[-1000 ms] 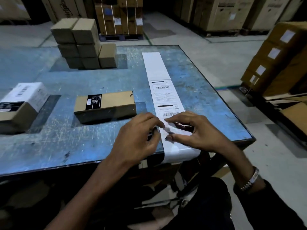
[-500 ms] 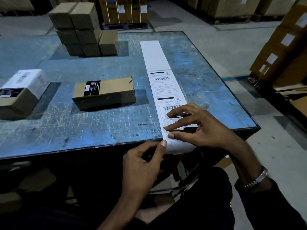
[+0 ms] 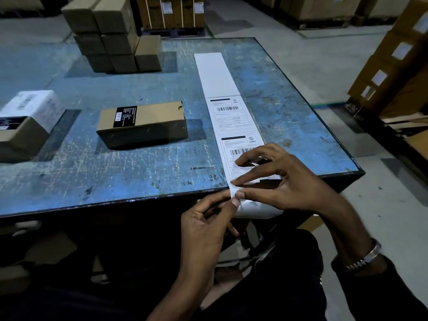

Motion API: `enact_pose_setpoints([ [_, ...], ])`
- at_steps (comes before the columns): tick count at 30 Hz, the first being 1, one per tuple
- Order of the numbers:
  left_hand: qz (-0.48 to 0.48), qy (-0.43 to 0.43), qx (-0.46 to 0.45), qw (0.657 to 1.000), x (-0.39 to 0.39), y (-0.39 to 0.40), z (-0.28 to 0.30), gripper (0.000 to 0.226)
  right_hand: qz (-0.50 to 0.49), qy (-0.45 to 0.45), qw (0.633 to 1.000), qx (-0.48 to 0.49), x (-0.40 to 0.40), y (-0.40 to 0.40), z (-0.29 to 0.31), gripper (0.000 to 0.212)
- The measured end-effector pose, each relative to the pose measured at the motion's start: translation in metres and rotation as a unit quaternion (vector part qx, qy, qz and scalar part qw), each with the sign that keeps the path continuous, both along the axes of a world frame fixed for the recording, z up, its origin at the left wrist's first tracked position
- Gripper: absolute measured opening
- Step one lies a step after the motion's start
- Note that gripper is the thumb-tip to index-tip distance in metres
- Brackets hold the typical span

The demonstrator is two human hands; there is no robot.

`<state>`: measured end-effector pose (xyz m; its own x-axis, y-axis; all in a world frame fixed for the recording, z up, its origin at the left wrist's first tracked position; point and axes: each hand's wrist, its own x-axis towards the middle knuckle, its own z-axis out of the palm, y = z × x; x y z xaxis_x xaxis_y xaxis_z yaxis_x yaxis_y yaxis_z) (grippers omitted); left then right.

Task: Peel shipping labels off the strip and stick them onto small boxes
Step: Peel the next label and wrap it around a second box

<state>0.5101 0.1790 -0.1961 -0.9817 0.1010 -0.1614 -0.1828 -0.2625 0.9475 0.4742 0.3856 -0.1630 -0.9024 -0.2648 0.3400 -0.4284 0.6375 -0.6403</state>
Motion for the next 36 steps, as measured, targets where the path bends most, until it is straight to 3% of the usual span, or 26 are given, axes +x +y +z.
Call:
enact_pose_setpoints([
  [15, -0.030, 0.046, -0.037, 0.998, -0.008, -0.006, 0.003, 0.014, -0.017, 0.034, 0.999, -0.036, 0.003, -0.005, -0.006, 0.014],
  [24, -0.025, 0.031, -0.035, 0.999, -0.005, -0.004, 0.005, 0.017, -0.028, 0.029, 0.998, -0.041, 0.003, -0.003, -0.007, 0.005],
  [29, 0.008, 0.092, -0.105, 0.990, -0.003, -0.005, 0.001, 0.015, -0.044, 0.022, 0.998, -0.046, 0.002, -0.002, -0.005, 0.007],
  [31, 0.069, 0.185, -0.217, 0.956, 0.000, -0.009, -0.002, 0.016, -0.046, 0.008, 0.998, -0.045, 0.001, -0.001, -0.004, 0.005],
  [33, 0.111, 0.322, -0.325, 0.882, -0.001, -0.016, 0.000, 0.015, -0.046, -0.005, 0.998, -0.045, 0.002, -0.003, -0.003, 0.005],
  [36, 0.080, 0.488, -0.402, 0.771, -0.013, -0.018, -0.003, 0.012, -0.044, -0.023, 0.997, -0.052, 0.001, -0.002, 0.001, 0.006],
])
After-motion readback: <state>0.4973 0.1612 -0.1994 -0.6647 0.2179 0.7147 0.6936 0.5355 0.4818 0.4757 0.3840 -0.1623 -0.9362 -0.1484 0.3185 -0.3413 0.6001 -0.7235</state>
